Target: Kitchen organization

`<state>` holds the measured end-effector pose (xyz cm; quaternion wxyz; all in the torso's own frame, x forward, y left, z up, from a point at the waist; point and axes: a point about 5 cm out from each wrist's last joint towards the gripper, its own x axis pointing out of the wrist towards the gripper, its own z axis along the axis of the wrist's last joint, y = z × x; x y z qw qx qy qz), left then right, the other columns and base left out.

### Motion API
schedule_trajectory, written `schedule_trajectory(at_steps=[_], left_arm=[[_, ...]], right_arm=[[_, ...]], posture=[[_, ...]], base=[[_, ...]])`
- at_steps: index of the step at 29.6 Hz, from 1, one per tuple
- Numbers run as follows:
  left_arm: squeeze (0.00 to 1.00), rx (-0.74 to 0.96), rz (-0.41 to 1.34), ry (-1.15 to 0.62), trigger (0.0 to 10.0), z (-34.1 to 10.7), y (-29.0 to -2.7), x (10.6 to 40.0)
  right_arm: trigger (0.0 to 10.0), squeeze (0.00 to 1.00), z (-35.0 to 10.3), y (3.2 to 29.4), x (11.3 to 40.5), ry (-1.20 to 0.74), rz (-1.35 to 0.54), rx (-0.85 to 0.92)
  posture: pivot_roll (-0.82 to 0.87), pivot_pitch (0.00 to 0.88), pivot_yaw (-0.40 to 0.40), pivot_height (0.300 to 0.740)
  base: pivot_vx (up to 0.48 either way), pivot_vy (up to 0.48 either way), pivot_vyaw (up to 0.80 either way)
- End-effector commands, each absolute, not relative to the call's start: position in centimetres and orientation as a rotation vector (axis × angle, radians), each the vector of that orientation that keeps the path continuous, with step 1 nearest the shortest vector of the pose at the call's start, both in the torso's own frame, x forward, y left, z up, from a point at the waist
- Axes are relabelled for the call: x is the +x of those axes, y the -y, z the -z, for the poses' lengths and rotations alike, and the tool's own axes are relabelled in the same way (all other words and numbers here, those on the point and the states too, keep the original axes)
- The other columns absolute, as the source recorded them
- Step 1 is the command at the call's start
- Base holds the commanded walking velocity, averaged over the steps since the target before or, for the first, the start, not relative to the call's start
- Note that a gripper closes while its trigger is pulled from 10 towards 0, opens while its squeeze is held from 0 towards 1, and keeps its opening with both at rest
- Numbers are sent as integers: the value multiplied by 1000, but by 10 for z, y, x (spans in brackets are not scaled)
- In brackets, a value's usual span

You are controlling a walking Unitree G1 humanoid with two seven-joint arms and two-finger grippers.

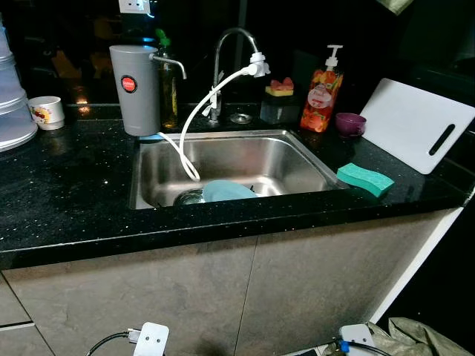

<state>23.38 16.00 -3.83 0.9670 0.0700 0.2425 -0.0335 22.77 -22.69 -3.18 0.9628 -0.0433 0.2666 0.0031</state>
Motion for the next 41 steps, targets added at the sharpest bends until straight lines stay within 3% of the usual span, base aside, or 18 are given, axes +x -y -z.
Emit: schedule_trajectory(at_steps=[1, 15, 41], left_arm=[[0, 152, 76, -534, 10000, 45, -162, 226], [0, 175, 38, -554, 10000, 51, -172, 213], [0, 163, 36, -558, 10000, 53, -165, 213]], right_arm=[[10000, 0, 29, 234, 231, -537, 31, -68], [10000, 0, 38, 233, 228, -632, 1, -112], [10000, 0, 32, 211, 242, -583, -138, -199]], posture=[[-62, 72, -58, 740], [2, 74, -94, 740], [-12, 71, -123, 740]], base=[[0, 0, 0], [0, 0, 0], [0, 0, 0]])
